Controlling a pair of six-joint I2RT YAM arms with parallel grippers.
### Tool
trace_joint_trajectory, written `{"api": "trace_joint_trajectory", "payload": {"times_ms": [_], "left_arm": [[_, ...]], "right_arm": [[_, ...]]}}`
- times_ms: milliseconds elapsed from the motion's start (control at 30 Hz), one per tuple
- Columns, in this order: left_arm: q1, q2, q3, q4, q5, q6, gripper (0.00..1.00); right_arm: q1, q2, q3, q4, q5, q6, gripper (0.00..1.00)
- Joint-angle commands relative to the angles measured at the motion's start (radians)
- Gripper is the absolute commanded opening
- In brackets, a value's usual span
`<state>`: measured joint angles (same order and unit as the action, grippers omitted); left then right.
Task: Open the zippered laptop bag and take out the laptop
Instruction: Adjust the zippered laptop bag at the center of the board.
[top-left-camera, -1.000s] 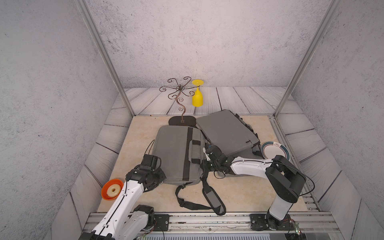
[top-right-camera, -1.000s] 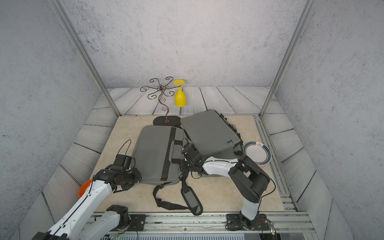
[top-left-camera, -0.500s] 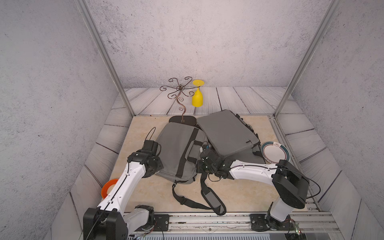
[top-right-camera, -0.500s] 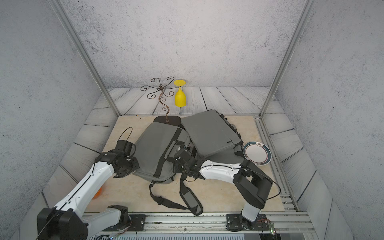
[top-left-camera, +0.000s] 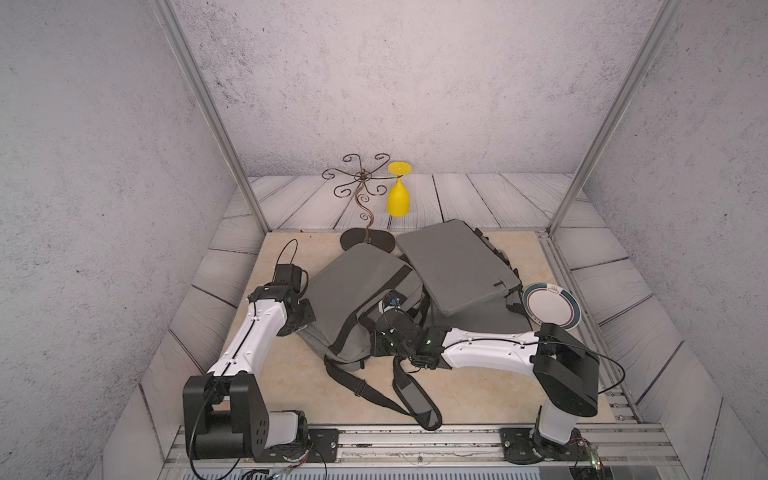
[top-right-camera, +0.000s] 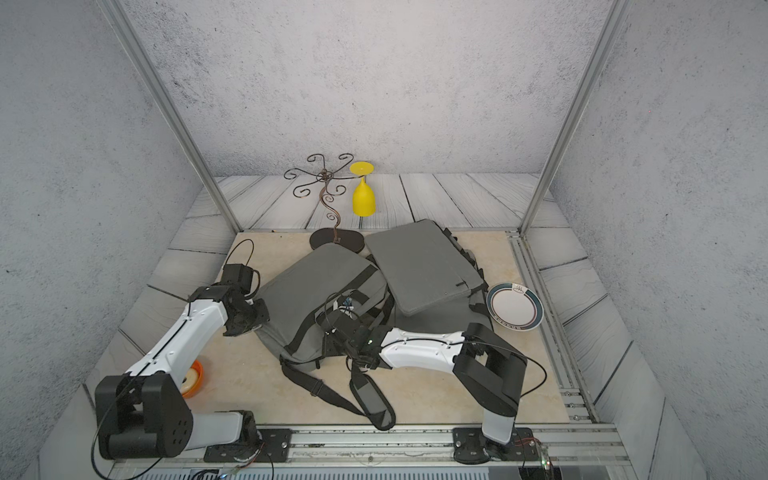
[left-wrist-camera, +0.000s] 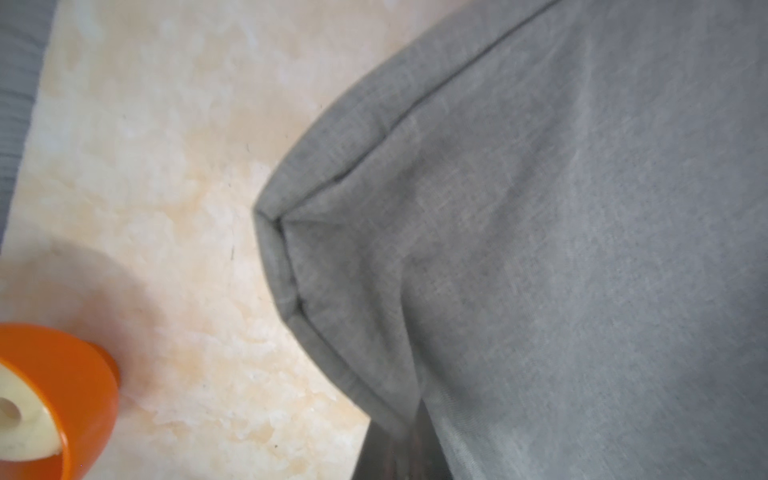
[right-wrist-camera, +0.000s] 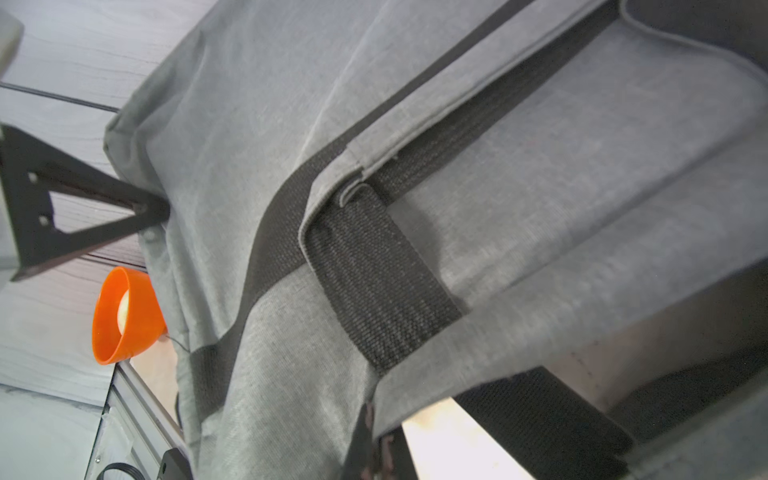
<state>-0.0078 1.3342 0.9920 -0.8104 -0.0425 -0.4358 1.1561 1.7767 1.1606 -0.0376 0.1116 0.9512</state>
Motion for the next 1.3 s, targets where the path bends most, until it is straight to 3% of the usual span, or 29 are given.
{"api": "trace_joint_trajectory", "payload": {"times_ms": [0, 333, 600, 867, 967, 1067, 1267], "left_arm": [[-0.003, 0.003, 0.063, 0.16, 0.076, 0.061, 0.0], [0.033, 0.163, 0.16, 0.163, 0.169, 0.161, 0.0], [0.04, 0.293, 0.261, 0.105, 0.134, 0.214, 0.02], [0.057, 0.33, 0.307, 0.063, 0.161, 0.218, 0.37], [0.055, 0.304, 0.323, 0.031, 0.147, 0.217, 0.57], [0.056, 0.247, 0.341, -0.035, 0.135, 0.188, 0.84], [0.054, 0.045, 0.215, -0.003, 0.214, 0.055, 0.93]], "right_arm": [[0.067, 0.038, 0.067, 0.126, -0.134, -0.04, 0.0], [0.132, 0.176, 0.135, 0.207, -0.13, -0.007, 0.0], [0.133, 0.256, 0.193, 0.23, -0.077, 0.0, 0.12], [0.104, 0.243, 0.176, 0.221, -0.072, -0.038, 0.3], [0.097, 0.218, 0.174, 0.201, -0.081, -0.077, 0.43], [0.081, 0.194, 0.155, 0.186, -0.129, -0.087, 0.51], [0.076, 0.082, 0.078, 0.152, -0.168, -0.182, 0.66]]}}
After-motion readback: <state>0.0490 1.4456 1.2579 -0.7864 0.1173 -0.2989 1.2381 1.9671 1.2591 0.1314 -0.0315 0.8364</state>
